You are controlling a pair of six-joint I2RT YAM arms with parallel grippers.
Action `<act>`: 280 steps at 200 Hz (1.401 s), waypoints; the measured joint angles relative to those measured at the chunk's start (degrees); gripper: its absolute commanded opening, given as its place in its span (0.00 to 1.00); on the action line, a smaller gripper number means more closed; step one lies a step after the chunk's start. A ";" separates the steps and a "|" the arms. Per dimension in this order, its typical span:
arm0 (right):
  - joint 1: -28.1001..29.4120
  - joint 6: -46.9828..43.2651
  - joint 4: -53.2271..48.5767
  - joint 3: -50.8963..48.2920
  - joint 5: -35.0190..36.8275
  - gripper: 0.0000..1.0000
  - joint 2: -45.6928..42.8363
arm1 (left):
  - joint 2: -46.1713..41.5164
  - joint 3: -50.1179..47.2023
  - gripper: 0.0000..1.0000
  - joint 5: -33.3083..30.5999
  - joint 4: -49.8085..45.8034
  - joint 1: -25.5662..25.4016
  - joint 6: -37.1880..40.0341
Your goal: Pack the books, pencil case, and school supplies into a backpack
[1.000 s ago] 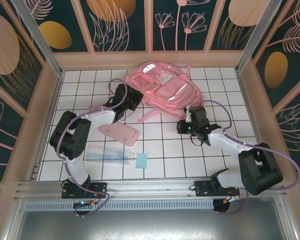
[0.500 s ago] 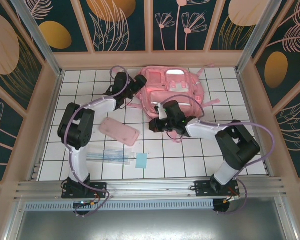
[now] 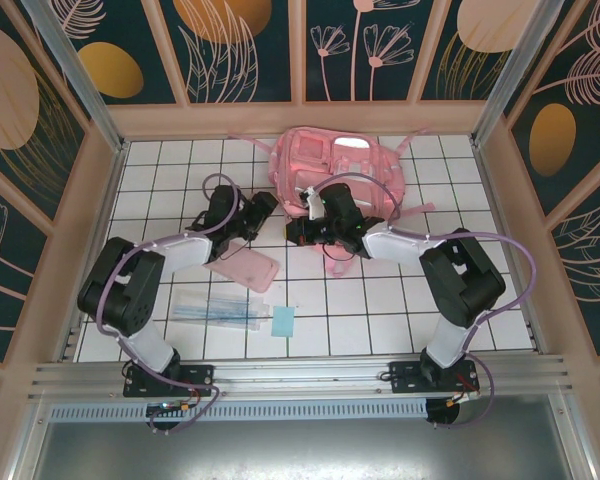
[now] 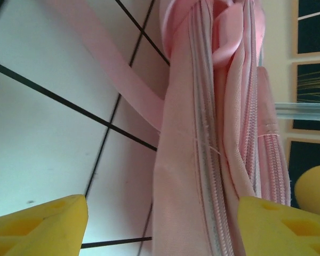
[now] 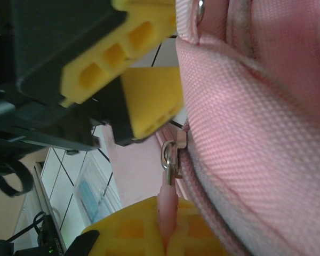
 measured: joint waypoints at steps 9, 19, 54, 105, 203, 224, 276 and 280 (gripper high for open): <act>0.00 0.28 0.00 0.00 -0.07 0.00 0.00 | 1.31 0.44 0.70 0.55 1.70 -0.55 -1.38; 0.00 0.57 0.13 -0.13 -0.20 0.00 0.00 | 2.58 1.18 0.67 1.07 3.17 -0.96 -2.38; -0.13 2.10 0.79 -2.03 0.07 0.00 -0.63 | 7.28 3.26 0.40 2.45 10.34 -2.80 -7.41; -0.44 3.26 1.20 -5.22 0.96 0.00 -3.10 | 10.69 3.30 0.53 4.22 18.14 -4.39 -12.79; -1.42 6.60 3.89 -6.34 -2.40 0.00 -4.33 | 13.97 1.11 0.00 4.48 30.95 -5.35 -18.56; -1.77 5.44 -0.15 -6.34 -1.20 0.00 -5.79 | 14.34 1.11 0.00 5.33 31.69 -5.64 -18.73; -3.98 1.97 -16.94 -6.62 4.83 0.00 -14.01 | 13.00 1.11 0.00 6.97 28.39 -3.89 -14.60; -4.35 1.73 -18.16 -6.73 5.31 0.00 -14.64 | 12.76 1.14 0.00 7.02 27.78 -3.56 -14.21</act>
